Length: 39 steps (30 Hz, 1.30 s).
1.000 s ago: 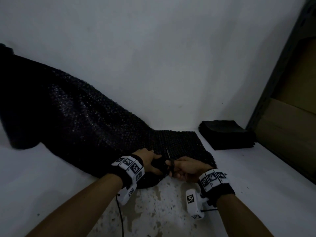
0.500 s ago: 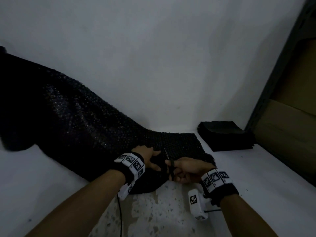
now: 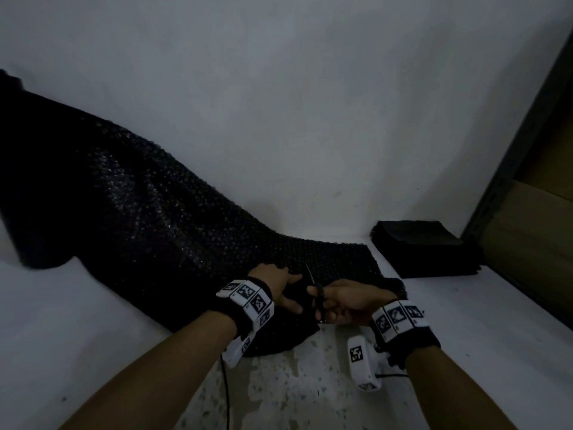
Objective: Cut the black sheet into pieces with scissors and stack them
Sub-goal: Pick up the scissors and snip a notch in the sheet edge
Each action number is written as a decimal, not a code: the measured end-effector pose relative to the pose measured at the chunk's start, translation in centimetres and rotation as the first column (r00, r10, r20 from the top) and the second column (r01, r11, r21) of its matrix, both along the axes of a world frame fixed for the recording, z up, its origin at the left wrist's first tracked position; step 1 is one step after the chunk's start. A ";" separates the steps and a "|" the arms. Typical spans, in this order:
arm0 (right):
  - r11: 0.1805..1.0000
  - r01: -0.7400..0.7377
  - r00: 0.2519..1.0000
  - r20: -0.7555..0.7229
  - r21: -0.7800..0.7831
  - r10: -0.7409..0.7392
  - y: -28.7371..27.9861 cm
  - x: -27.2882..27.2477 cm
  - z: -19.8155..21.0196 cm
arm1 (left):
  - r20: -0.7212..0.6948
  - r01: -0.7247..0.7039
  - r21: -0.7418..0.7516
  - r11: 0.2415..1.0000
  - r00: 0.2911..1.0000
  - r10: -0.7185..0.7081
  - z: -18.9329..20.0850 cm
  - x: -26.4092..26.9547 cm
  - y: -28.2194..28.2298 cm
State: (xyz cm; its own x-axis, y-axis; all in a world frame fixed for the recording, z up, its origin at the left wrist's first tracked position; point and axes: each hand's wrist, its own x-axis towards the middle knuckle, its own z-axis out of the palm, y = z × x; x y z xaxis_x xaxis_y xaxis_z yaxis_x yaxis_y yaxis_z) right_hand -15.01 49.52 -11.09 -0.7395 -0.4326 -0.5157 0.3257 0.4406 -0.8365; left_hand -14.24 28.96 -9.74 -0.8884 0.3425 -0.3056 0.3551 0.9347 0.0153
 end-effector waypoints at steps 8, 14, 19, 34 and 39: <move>0.999 0.038 0.999 -0.033 -0.031 -0.039 0.3 1.0 0.0 | -0.001 0.002 0.014 1.000 1.000 -0.002 0.3 0.3 0.0; 1.000 0.015 1.000 0.021 0.020 -0.015 -0.1 0.2 1.0 | -0.002 0.014 0.040 0.999 1.000 -0.014 0.4 0.5 -0.1; 1.000 0.013 0.999 0.031 0.008 -0.014 -0.6 -0.6 1.7 | 0.002 0.017 0.032 0.999 1.000 -0.017 0.6 0.6 0.0; 0.998 0.051 0.998 0.049 -0.027 -0.050 -0.4 -0.7 0.0 | 0.013 -0.012 0.040 0.999 1.000 0.012 0.4 -0.1 0.0; 0.995 0.073 0.986 0.153 -0.074 -0.061 -0.1 -0.4 0.1 | -0.020 -0.107 0.056 0.993 0.994 0.108 2.2 -1.9 0.8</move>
State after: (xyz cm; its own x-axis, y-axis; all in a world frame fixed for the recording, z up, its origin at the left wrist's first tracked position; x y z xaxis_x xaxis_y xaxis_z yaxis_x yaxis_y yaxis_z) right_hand -15.41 49.43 -10.99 -0.6847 -0.4283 -0.5897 0.4771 0.3483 -0.8069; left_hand -16.11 29.78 -7.53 -0.9275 0.2601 -0.2684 0.2531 0.9655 0.0610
